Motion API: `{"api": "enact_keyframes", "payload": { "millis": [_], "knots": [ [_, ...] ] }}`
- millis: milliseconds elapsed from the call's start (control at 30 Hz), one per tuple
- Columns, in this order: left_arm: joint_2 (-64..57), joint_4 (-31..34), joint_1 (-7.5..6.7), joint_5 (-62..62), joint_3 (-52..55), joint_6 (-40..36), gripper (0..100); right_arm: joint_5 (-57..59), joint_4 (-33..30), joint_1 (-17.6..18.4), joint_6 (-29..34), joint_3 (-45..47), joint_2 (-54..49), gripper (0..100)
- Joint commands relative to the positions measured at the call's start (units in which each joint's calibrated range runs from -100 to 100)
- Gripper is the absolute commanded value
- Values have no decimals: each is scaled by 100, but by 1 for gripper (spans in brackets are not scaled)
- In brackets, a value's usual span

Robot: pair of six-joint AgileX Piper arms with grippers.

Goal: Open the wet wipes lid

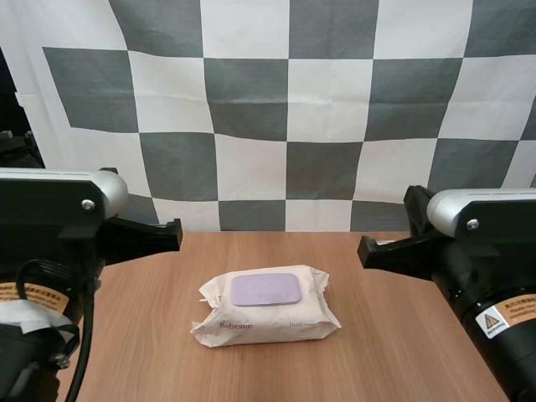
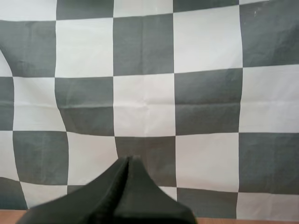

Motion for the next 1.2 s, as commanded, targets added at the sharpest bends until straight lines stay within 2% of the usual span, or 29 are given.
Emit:
{"api": "enact_keyframes", "payload": {
  "millis": [0, 100, 233, 367, 433, 500, 633, 1000, 1167],
  "knots": [
    [-2, -78, -2, 24, -51, -7, 0, 39, 2, 1, -1, -77, 0, 0],
    [-2, 365, 72, 619, -365, -7, 0, 484, -56, 1, -260, -193, 37, 0],
    [7, 1027, 370, 1706, -1019, -396, 0, 1376, -31, 1, -302, -408, 323, 0],
    [558, 1384, 577, 2174, -1452, -499, 0, 1455, 49, 1, -302, -622, 620, 0],
    [980, 1767, 692, 2395, -1602, -924, 0, 1455, 49, 1, -302, -739, 768, 0],
    [1461, 2296, 751, 2686, -1729, -1449, 0, 1455, 49, 1, -302, -834, 911, 0],
    [2326, 3236, 758, 3349, -2034, -2123, 0, 1455, 49, 1, -302, -990, 1125, 0],
    [3833, 3303, 777, 2833, -2242, -2131, 0, 1376, -13, 1, -305, -986, 1692, 0],
    [4638, 3050, 954, 2528, -2242, -2157, 0, 1210, -93, 1, -305, -986, 1942, 0]
  ]
}}
